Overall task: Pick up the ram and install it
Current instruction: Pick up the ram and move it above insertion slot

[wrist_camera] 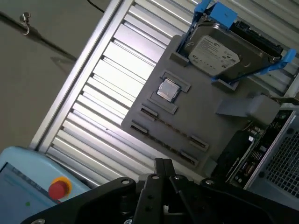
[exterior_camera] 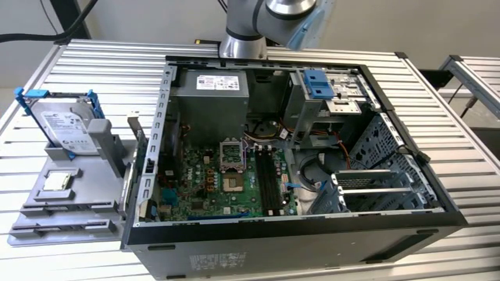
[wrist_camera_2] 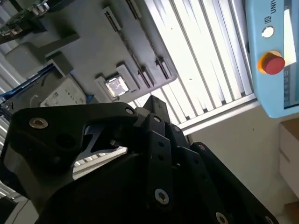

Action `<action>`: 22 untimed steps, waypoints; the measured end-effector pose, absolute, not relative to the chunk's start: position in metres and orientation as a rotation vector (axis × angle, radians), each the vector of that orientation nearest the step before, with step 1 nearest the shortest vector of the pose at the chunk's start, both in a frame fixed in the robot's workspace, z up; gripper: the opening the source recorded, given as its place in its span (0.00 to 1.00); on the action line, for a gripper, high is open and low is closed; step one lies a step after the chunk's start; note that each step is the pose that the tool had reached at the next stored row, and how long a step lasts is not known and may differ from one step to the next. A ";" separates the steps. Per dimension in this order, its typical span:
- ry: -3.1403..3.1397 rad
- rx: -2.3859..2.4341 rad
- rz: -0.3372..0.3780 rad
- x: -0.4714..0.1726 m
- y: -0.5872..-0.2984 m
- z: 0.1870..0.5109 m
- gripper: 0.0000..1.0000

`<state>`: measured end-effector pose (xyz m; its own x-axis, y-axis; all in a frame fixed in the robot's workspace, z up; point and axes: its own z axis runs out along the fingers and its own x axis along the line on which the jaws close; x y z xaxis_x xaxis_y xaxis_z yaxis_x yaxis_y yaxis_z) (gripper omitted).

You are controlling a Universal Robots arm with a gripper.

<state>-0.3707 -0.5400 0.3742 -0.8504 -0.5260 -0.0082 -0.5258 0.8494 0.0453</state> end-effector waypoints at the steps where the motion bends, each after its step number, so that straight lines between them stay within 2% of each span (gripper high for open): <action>1: -3.008 0.885 -0.072 -0.371 -0.540 0.374 0.00; 22: -2.784 1.439 -0.063 -0.371 -0.540 0.374 0.00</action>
<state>-0.3706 -0.5400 0.3742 -0.5785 -0.8156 -0.0124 -0.8153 0.5777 0.0389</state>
